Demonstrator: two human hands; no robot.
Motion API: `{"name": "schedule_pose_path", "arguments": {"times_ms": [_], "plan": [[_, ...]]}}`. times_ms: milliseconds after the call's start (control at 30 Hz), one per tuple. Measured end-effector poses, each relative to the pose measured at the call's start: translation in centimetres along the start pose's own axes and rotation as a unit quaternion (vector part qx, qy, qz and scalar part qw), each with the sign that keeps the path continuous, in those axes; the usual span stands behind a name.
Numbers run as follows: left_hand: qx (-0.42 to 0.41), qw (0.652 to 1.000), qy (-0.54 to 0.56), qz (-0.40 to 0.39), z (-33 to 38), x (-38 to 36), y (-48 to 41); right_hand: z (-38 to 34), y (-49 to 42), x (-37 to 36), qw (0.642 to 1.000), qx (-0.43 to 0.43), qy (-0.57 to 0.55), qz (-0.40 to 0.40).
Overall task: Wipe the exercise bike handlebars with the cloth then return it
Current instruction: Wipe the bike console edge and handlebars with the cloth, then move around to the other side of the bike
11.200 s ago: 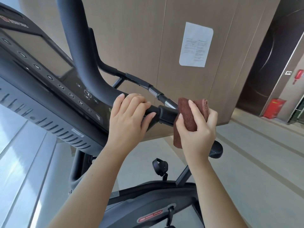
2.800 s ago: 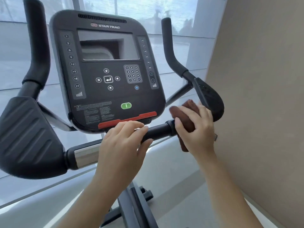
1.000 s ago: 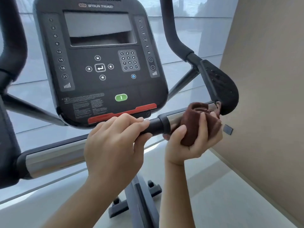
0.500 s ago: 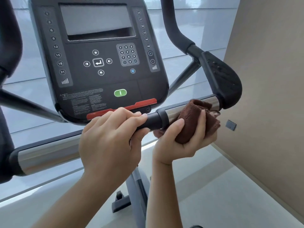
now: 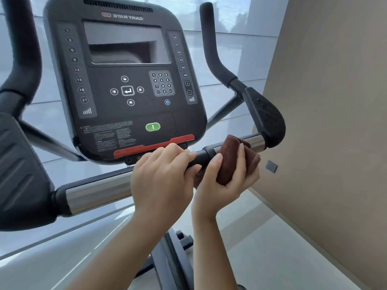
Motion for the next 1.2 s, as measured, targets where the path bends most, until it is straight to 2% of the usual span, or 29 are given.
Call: {"name": "schedule_pose_path", "arguments": {"times_ms": [133, 233, 367, 500, 800, 1000, 1200], "plan": [[-0.011, 0.991, 0.128, -0.025, -0.1, 1.2, 0.5, -1.9, 1.1, -0.5, 0.996, -0.016, 0.068, -0.056], [-0.057, 0.973, 0.217, -0.05, -0.6, 1.9, 2.2, -3.4, 0.9, 0.2, 0.985, -0.02, 0.135, -0.105], [-0.121, 0.964, 0.226, -0.074, -2.0, 2.5, 5.9, -5.6, 2.1, 0.4, 0.96, -0.001, 0.205, -0.191], [-0.143, 0.966, 0.203, -0.071, -3.9, 3.3, 8.6, -7.5, 4.0, 0.8, 0.94, 0.015, 0.253, -0.226], [-0.218, 0.955, 0.176, -0.1, -6.0, 4.8, 13.7, -12.6, 10.8, 4.7, 0.906, -0.002, 0.361, -0.222], [-0.278, 0.926, 0.223, -0.126, -3.7, 4.4, 17.2, -17.3, 14.5, 10.5, 0.88, -0.022, 0.436, -0.186], [-0.316, 0.891, 0.281, -0.164, 0.4, 3.8, 20.7, -21.4, 17.1, 17.1, 0.877, -0.054, 0.461, -0.122]]}}
Point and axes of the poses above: each hand's wrist, its own y-axis away from the middle knuckle, its own x-axis out of the back of the hand, z = x × y, the point moved 5 cm from there along -y, towards the middle knuckle, and after that the axes turned 15 degrees about -z, right-handed, at the moved point
